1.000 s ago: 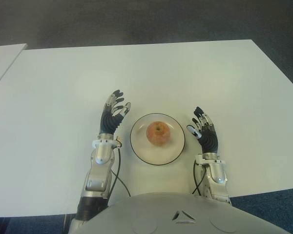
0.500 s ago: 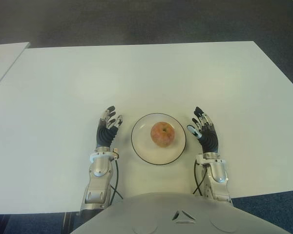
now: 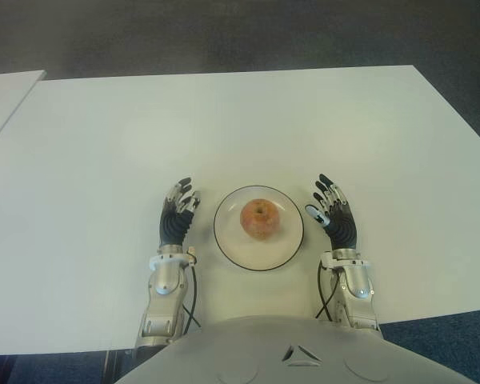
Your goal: Put the apples into the plate.
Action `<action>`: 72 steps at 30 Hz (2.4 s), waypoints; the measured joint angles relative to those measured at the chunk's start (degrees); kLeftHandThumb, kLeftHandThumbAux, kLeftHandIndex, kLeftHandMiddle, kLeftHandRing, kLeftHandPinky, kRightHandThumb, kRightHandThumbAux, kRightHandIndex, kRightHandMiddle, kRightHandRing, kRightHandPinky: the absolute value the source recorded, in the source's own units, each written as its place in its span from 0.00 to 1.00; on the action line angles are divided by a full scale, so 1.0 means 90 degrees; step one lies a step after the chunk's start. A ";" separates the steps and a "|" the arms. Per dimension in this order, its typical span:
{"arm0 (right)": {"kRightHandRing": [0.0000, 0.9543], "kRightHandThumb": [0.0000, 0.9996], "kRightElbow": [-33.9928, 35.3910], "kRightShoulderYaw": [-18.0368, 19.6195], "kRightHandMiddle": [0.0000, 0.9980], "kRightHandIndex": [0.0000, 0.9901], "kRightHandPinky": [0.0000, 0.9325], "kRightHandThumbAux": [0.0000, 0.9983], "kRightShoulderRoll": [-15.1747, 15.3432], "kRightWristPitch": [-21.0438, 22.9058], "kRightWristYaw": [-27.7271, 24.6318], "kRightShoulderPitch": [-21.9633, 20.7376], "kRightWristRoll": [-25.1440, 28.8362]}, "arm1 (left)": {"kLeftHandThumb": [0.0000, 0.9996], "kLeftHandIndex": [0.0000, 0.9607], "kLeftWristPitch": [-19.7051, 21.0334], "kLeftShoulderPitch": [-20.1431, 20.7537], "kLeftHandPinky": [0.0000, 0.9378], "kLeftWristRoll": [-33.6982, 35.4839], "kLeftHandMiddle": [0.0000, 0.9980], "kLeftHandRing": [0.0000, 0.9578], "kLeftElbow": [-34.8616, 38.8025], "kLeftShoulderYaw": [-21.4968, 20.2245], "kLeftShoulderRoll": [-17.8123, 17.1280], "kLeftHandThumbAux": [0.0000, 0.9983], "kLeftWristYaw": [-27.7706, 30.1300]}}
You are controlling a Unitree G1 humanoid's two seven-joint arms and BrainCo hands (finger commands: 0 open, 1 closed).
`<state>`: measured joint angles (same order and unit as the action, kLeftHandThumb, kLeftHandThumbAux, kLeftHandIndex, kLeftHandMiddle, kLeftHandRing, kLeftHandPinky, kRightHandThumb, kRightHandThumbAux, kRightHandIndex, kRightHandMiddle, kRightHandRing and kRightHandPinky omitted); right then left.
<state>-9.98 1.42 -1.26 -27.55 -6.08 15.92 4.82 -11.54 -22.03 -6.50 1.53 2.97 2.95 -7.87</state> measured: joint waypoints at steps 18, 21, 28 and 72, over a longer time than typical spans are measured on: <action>0.07 0.22 -0.0024 0.0112 0.10 0.19 0.12 0.65 0.0093 0.0002 -0.0066 -0.0032 0.0058 | 0.05 0.19 -0.0988 -0.0022 0.22 -0.0015 0.18 0.18 -0.0798 0.0050 0.0007 0.54 0.0000; 0.08 0.23 -0.0023 0.0131 0.11 0.19 0.13 0.65 0.0112 0.0014 -0.0076 -0.0034 0.0085 | 0.05 0.18 -0.1214 0.0021 0.21 -0.0020 0.18 0.18 -0.0998 0.0049 0.0006 0.54 0.0000; 0.08 0.24 0.0009 0.0155 0.11 0.18 0.14 0.65 0.0136 0.0089 -0.0084 -0.0025 0.0108 | 0.07 0.19 -0.1468 0.0117 0.21 -0.0014 0.18 0.17 -0.1247 0.0045 0.0010 0.54 0.0000; 0.09 0.26 0.0299 0.0086 0.09 0.13 0.15 0.65 0.0119 0.0239 -0.0047 0.0242 0.0059 | 0.04 0.12 -0.2097 -0.0151 0.22 -0.0278 0.18 0.20 -0.1306 0.0039 0.0067 0.58 -0.0281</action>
<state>-7.29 2.20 -0.19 -25.41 -6.50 18.10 5.35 -30.42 -23.39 -9.00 -10.23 3.32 3.56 -10.40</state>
